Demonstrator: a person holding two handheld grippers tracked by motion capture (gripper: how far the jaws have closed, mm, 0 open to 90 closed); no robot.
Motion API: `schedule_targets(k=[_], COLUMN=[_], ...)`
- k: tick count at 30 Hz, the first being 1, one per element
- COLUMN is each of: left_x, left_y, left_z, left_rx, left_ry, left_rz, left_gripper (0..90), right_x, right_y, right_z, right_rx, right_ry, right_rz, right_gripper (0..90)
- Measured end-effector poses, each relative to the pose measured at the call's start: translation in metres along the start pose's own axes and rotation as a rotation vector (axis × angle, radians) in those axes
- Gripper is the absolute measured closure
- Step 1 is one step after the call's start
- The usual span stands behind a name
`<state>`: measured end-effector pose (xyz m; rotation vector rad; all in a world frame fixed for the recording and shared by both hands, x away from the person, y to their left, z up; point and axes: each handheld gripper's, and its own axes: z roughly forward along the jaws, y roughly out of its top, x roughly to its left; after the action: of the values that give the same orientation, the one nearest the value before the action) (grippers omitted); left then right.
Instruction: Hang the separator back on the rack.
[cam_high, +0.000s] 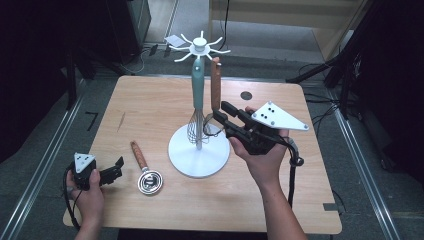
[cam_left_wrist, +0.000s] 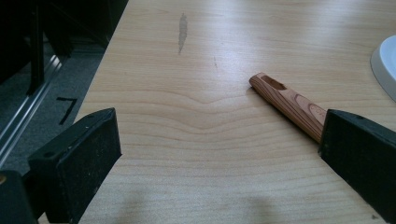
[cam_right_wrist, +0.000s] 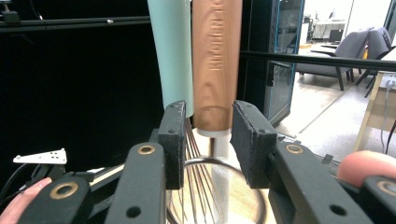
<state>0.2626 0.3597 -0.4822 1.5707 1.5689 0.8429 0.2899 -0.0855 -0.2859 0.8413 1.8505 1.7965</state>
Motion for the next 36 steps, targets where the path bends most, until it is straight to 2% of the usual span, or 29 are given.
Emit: schedule_targets(k=[4, 9, 17, 36], left_x=[0.000, 0.000, 0.000, 0.000], left_y=[0.000, 0.000, 0.000, 0.000], left_z=[0.000, 0.000, 0.000, 0.000], left_rx=[0.001, 0.001, 0.001, 0.001], left_ry=[0.000, 0.001, 0.000, 0.001], left_rz=[0.001, 0.001, 0.002, 0.002], left_gripper=[0.0, 0.0, 0.0, 0.0], right_x=[0.000, -0.001, -0.006, -0.019], right_y=[0.002, 0.004, 0.007, 0.025], right_z=[-0.001, -0.001, -0.001, 0.021], right_rx=[-0.002, 0.004, 0.003, -0.025], right_ry=[0.001, -0.012, -0.058, -0.117], right_rz=[0.001, 0.000, 0.008, -0.005], right_gripper=[67.7, 77.0, 89.8, 90.0])
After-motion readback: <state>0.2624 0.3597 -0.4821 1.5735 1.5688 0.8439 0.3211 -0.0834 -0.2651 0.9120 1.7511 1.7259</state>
